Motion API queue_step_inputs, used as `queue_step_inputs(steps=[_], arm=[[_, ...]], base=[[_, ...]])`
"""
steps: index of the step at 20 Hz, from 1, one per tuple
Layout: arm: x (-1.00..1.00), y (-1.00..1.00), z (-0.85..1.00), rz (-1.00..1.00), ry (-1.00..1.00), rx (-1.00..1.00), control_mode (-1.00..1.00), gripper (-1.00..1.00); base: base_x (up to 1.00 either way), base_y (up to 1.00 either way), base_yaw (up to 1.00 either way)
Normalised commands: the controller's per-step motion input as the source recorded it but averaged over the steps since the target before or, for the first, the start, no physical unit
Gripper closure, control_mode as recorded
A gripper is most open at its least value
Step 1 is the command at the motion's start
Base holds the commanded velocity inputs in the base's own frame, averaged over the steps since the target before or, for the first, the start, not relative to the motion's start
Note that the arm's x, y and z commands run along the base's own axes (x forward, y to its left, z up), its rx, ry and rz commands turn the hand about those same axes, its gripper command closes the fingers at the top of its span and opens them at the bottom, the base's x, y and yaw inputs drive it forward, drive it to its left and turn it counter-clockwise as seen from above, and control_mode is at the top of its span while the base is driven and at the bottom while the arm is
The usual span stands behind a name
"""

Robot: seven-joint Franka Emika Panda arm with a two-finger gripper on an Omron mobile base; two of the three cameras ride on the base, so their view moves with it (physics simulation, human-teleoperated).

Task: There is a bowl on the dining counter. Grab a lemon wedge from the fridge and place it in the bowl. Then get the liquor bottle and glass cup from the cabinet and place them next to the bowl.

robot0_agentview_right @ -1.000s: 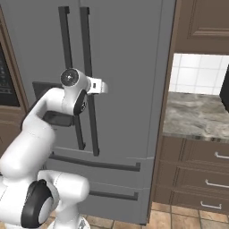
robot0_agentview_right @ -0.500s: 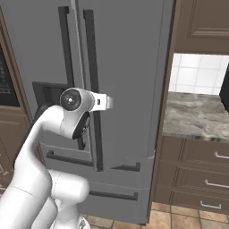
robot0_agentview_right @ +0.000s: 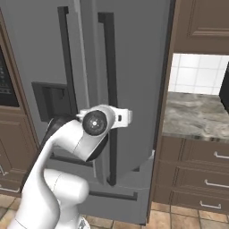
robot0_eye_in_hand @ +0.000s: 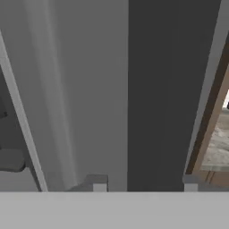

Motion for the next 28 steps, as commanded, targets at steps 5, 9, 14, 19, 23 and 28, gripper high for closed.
queue_step_inputs(steps=[5, 9, 14, 19, 23, 28], arm=[[-0.79, 0.15, 0.07, 0.0, 0.11, 0.0, -1.0, -1.0], [-0.91, 0.63, -0.05, 0.06, 0.11, -0.1, -1.0, -1.0], [-0.99, 1.0, -0.06, 0.16, 0.03, -0.38, -1.0, -1.0], [-1.0, 0.55, 0.5, 0.0, 0.0, -0.26, -1.0, -1.0], [-1.0, -0.05, 0.49, -0.12, 0.08, -0.02, -1.0, -1.0], [-1.0, -0.14, 0.46, -0.16, 0.2, 0.0, -1.0, -1.0]], base=[[0.0, 0.0, 0.0], [0.0, 0.0, 0.0], [0.0, 0.0, 0.0], [0.0, 0.0, 0.0], [0.0, 0.0, 0.0], [0.0, 0.0, 0.0]])
